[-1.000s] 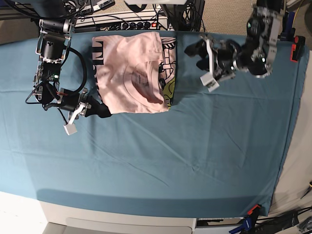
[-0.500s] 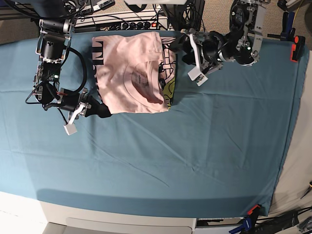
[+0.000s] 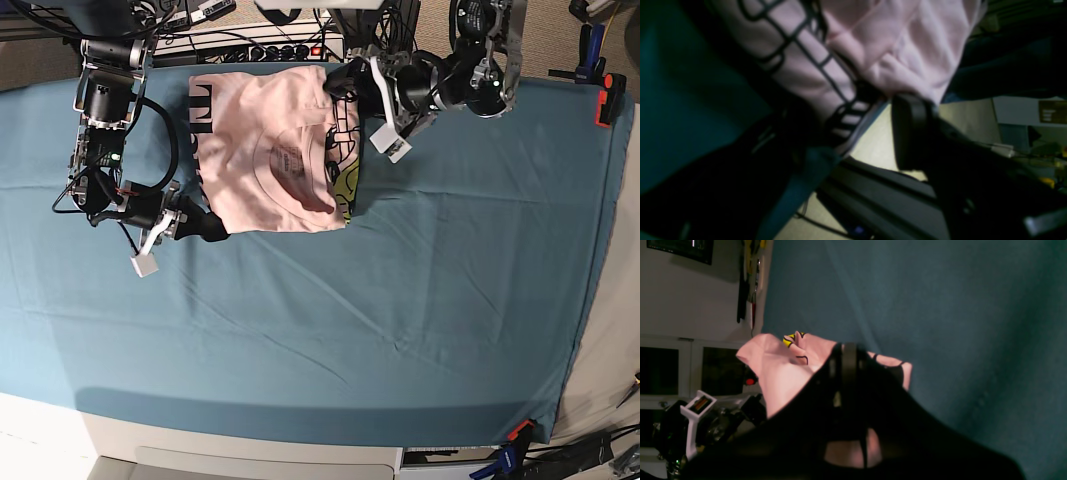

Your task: Fold the T-shirt properly

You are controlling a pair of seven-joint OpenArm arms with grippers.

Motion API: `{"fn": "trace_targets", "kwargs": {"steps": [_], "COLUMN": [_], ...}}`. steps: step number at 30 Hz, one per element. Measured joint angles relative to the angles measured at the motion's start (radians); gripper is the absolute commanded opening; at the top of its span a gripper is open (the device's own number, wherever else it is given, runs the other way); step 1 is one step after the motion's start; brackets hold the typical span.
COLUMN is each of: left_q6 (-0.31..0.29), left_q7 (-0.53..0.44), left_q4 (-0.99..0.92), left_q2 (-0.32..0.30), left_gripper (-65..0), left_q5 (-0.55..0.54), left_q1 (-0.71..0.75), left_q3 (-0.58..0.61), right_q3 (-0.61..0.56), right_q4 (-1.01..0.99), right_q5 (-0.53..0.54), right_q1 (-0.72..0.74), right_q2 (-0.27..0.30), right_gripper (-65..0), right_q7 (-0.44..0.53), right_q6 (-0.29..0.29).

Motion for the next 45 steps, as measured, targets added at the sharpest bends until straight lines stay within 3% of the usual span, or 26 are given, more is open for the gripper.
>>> {"fn": "trace_targets", "kwargs": {"steps": [13,24,33,37,42,45], "left_q6": [0.003,0.003,0.003,0.029,0.029,0.029], "left_q7": [-0.006,-0.014,-0.025,-0.032,-0.032,-0.032], "left_q4": [0.000,-0.003,-0.003,-0.003,-0.003,-0.003], "left_q2": [0.052,0.072,0.074,0.074,0.074,0.074], "left_gripper": [-28.1,-28.1,-28.3,-38.7,-65.0,-65.0], "left_q5": [-0.016,0.019,0.067,0.108,0.130,0.149], "left_q1": [0.000,-0.002,-0.032,-0.034,-0.034,-0.034], "left_q3": [0.014,0.188,0.201,0.201,0.201,0.201], "right_q3": [0.000,0.000,0.000,0.000,0.000,0.000], "right_q4": [0.000,0.000,0.000,0.000,0.000,0.000], "right_q5": [0.000,0.000,0.000,0.000,0.004,0.019], "right_q1": [0.000,0.000,0.000,0.000,0.000,0.000], "right_q2": [0.000,0.000,0.000,0.000,0.000,0.000], "right_gripper": [-65.0,-65.0,-65.0,-65.0,-65.0,-65.0], "right_q7": [0.000,0.000,0.000,0.000,0.000,0.000], "right_q6": [0.000,0.000,0.000,0.000,0.000,0.000]}}
